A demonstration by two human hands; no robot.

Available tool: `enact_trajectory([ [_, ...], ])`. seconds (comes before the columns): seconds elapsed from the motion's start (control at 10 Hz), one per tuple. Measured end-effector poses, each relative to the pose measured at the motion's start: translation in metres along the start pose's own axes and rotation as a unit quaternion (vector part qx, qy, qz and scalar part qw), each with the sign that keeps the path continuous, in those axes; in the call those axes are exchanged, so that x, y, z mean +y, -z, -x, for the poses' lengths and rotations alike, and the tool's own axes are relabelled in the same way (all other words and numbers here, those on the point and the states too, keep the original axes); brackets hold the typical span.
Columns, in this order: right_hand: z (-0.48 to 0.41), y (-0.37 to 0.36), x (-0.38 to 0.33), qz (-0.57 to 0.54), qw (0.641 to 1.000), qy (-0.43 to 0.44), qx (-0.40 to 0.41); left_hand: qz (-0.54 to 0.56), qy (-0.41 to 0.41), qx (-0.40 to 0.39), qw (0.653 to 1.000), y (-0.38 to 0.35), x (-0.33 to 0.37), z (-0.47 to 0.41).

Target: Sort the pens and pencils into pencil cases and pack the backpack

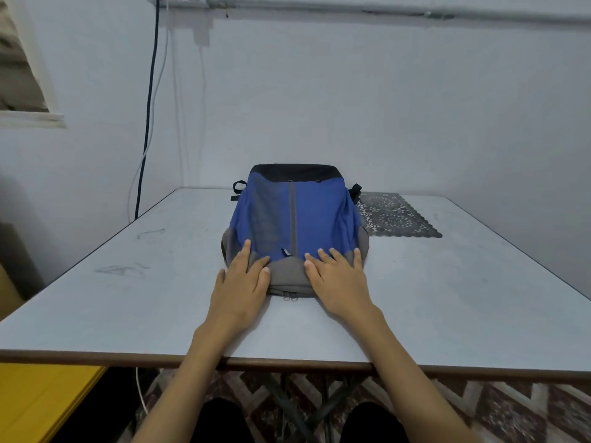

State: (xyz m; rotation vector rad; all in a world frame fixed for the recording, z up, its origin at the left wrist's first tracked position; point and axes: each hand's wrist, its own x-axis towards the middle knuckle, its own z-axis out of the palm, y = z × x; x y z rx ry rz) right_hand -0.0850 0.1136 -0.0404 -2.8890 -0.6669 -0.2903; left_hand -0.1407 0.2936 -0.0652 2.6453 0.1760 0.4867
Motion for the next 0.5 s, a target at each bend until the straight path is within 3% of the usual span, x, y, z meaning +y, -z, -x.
enact_trajectory([
  [0.2,0.026,-0.004,0.0,-0.06,0.998,-0.004,0.037,-0.036,0.01,-0.025,0.999,0.007,0.006,0.033],
  [0.3,0.049,-0.005,0.003,-0.105,0.994,-0.004,0.018,-0.094,-0.015,-0.005,0.995,-0.001,0.0,0.058],
  [0.4,0.061,-0.021,0.008,-0.041,0.995,0.017,0.087,-0.131,-0.061,0.063,0.988,-0.007,-0.008,0.068],
  [0.5,0.069,-0.036,0.006,-0.073,0.99,0.009,0.123,-0.083,-0.085,0.094,0.988,-0.008,0.001,0.077],
])
